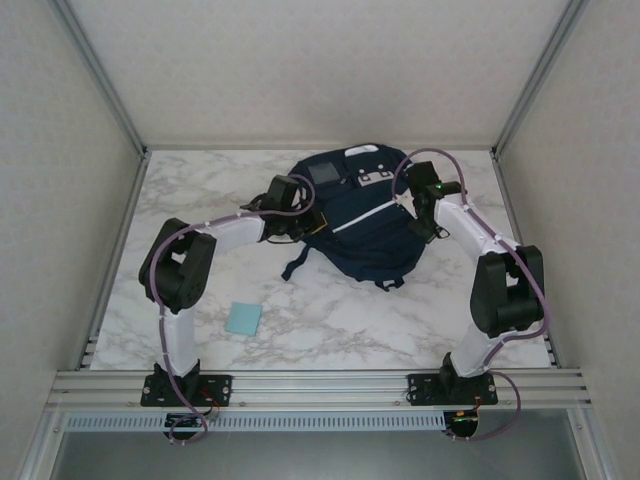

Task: Pack books, pencil case, and school supplies into a backpack

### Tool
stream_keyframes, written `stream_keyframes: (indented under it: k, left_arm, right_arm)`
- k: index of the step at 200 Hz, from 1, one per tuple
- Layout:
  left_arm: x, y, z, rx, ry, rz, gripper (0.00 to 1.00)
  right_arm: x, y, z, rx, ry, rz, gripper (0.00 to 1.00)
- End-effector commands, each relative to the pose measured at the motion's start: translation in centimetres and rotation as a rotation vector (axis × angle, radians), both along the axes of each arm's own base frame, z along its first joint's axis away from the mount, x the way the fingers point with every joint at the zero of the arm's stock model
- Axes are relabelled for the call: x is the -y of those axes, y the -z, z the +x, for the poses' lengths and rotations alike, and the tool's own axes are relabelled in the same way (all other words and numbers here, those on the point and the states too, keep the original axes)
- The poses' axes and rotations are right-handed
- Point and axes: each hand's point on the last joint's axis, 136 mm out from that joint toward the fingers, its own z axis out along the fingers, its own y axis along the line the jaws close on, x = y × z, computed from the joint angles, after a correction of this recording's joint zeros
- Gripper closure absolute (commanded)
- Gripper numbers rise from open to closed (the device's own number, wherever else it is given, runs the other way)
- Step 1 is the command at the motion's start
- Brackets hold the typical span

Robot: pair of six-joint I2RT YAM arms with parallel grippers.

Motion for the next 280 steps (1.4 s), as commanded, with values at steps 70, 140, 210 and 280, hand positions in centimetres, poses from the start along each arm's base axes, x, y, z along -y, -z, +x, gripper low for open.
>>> stream_keyframes:
  k: [70, 140, 210, 280]
  left_arm:
    - [-11.3, -2.3, 12.7, 0.1, -0.178, 0.272, 1.0]
    - [-11.0, -6.8, 6.8, 0.067, -0.189, 0.175, 0.31]
    - [-2.5, -6.0, -3.9, -0.054, -0.1, 0.015, 0.26]
    - [1.0, 0.1, -2.8, -0.084, -0.157, 0.082, 0.52]
  right_arm:
    - [-12.8, -4.9, -7.0, 0.106, -0.189, 0.507, 1.0]
    - [-18.3, -3.2, -7.3, 0.017, -0.204, 0.683, 1.0]
    - [-17.0, -0.2, -7.2, -0.019, -0.104, 0.61, 1.0]
    - [-15.7, 0.0, -8.4, -0.022, -0.087, 0.594, 1.0]
